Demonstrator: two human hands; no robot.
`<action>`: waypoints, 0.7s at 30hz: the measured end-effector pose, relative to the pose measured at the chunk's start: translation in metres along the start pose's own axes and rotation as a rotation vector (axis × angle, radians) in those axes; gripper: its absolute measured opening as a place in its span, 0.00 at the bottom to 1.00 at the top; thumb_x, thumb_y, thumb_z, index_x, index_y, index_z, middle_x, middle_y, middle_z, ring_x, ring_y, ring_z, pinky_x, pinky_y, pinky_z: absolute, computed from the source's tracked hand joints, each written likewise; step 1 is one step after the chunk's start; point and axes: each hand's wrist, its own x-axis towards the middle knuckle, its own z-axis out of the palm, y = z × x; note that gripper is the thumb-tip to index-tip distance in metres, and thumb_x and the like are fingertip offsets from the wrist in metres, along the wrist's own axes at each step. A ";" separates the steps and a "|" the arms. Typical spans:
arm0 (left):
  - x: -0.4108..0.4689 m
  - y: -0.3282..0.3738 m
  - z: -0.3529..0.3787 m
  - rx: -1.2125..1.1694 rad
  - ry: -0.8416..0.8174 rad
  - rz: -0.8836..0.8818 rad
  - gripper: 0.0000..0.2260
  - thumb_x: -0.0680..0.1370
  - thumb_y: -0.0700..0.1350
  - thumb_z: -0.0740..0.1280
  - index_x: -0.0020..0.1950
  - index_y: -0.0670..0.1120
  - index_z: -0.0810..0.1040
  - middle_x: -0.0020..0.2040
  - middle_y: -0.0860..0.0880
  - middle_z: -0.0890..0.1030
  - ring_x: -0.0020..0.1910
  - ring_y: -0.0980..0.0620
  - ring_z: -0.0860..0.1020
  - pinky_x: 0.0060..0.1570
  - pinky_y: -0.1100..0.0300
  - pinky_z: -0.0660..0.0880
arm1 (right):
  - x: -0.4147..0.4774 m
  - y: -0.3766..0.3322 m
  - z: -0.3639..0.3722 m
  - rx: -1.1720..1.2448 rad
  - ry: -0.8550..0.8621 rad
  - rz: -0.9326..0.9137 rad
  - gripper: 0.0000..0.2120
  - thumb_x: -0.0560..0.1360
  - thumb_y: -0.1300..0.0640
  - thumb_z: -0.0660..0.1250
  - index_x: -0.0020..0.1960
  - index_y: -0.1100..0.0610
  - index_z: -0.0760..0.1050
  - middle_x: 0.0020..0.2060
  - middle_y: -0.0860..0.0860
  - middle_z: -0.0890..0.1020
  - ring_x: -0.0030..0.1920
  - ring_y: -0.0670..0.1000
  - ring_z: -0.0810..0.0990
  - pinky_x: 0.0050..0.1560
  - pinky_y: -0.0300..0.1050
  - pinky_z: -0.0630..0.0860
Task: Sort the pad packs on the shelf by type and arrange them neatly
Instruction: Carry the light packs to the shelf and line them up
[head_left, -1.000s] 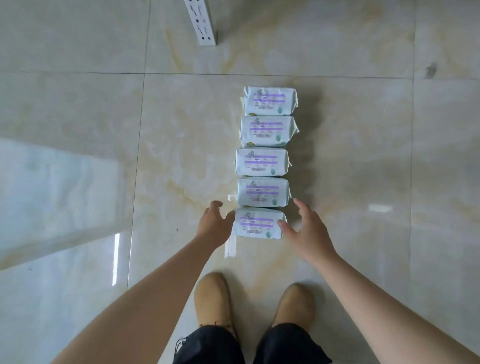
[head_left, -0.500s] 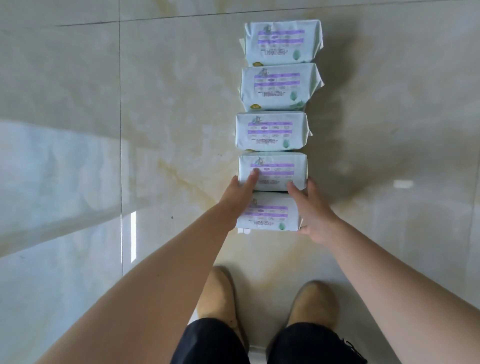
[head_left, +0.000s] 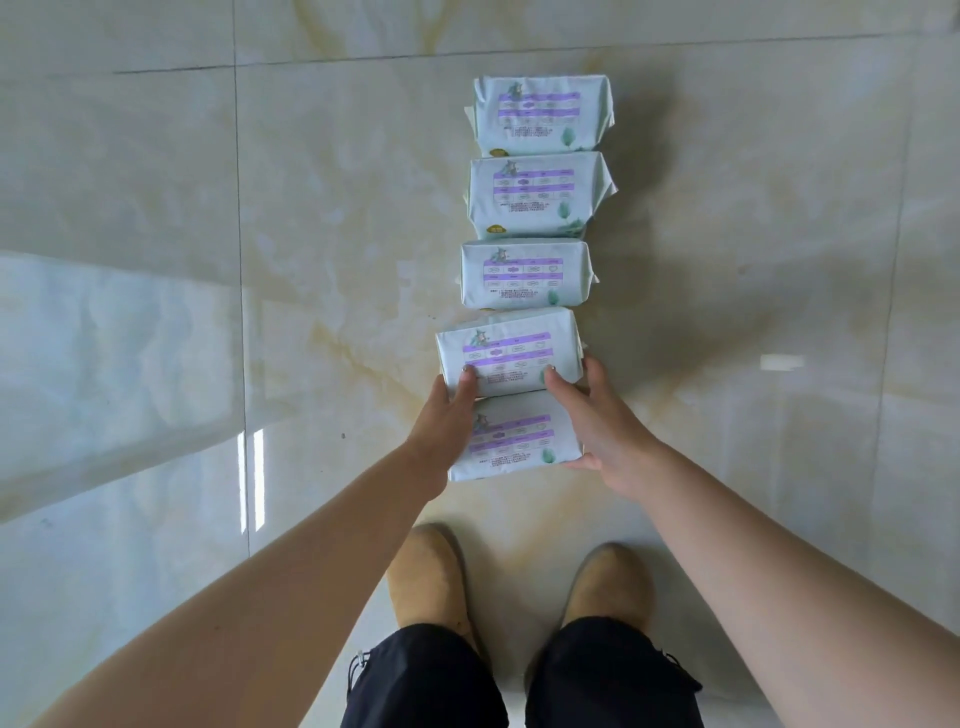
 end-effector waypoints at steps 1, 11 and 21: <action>-0.008 0.004 -0.001 0.000 -0.004 0.015 0.12 0.80 0.58 0.53 0.59 0.56 0.67 0.57 0.51 0.77 0.54 0.49 0.79 0.51 0.53 0.78 | -0.008 -0.004 0.001 0.007 -0.001 -0.008 0.17 0.77 0.46 0.60 0.64 0.40 0.60 0.49 0.39 0.76 0.49 0.43 0.79 0.37 0.45 0.77; -0.129 0.091 -0.025 0.030 -0.055 0.170 0.10 0.80 0.56 0.53 0.59 0.55 0.68 0.54 0.52 0.77 0.51 0.51 0.79 0.48 0.58 0.78 | -0.128 -0.081 0.010 0.052 0.016 -0.101 0.18 0.76 0.45 0.62 0.62 0.38 0.60 0.57 0.43 0.77 0.49 0.44 0.80 0.41 0.46 0.77; -0.289 0.216 -0.053 0.038 -0.023 0.328 0.09 0.80 0.58 0.53 0.56 0.60 0.69 0.53 0.53 0.78 0.49 0.50 0.79 0.56 0.51 0.77 | -0.293 -0.207 0.023 0.052 -0.004 -0.335 0.13 0.77 0.49 0.62 0.59 0.39 0.65 0.49 0.39 0.79 0.50 0.42 0.80 0.43 0.44 0.80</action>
